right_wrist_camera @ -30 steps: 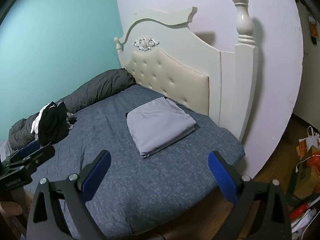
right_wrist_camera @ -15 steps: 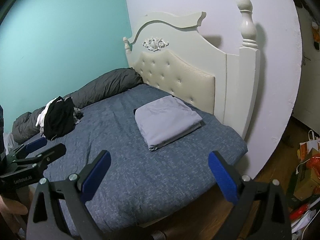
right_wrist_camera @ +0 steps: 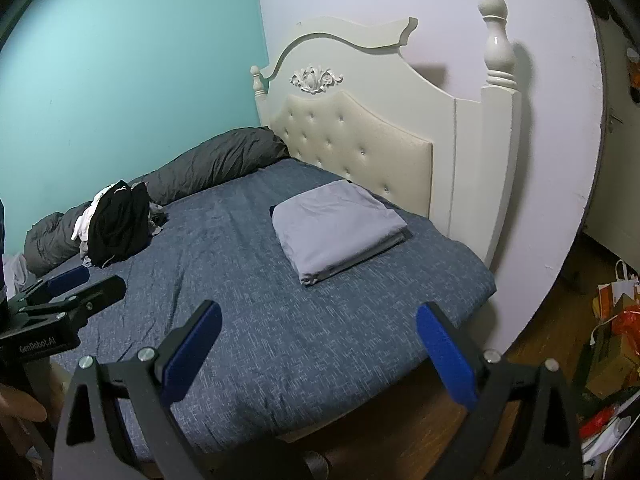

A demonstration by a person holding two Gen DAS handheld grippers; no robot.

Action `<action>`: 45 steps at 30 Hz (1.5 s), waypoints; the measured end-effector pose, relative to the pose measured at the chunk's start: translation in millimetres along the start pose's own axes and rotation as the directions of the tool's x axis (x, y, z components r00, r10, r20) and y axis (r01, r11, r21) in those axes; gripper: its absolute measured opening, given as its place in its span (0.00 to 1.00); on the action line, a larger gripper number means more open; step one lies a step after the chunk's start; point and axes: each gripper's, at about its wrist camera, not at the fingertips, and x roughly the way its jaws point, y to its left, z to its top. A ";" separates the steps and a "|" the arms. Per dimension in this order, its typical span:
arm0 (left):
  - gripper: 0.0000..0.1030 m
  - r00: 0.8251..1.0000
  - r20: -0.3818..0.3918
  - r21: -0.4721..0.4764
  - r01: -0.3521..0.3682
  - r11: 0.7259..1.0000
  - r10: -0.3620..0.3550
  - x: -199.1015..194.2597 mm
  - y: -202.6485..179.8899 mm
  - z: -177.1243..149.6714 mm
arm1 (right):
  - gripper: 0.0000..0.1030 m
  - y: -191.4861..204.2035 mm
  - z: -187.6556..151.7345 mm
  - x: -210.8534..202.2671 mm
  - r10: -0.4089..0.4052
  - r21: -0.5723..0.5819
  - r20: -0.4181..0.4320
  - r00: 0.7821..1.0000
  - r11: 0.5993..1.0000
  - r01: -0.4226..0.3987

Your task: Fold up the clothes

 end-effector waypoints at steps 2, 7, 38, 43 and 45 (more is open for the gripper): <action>1.00 1.000 0.007 -0.001 -0.006 1.000 0.006 -1.7 1.0 -0.9 | 0.95 0.6 -1.5 -0.2 0.001 0.001 -0.001 1.000 1.000 -0.001; 1.00 1.000 0.014 -0.001 -0.005 1.000 0.005 -4.5 1.8 -1.8 | 0.95 2.6 -4.0 -0.2 -0.002 0.000 -0.002 1.000 1.000 0.002; 0.99 1.000 0.000 0.007 -0.006 1.000 0.006 -5.2 2.4 -8.1 | 0.95 -1.5 -5.0 0.2 -0.015 0.008 -0.004 1.000 1.000 0.015; 0.99 1.000 0.000 0.006 -0.002 1.000 0.002 -4.9 2.2 -9.4 | 0.95 -1.5 -6.6 -0.2 -0.020 0.011 -0.009 1.000 1.000 0.020; 0.99 1.000 0.004 0.004 0.000 1.000 0.000 -5.6 3.0 -9.8 | 0.95 -1.5 -7.3 -0.1 -0.020 0.012 -0.011 1.000 1.000 0.020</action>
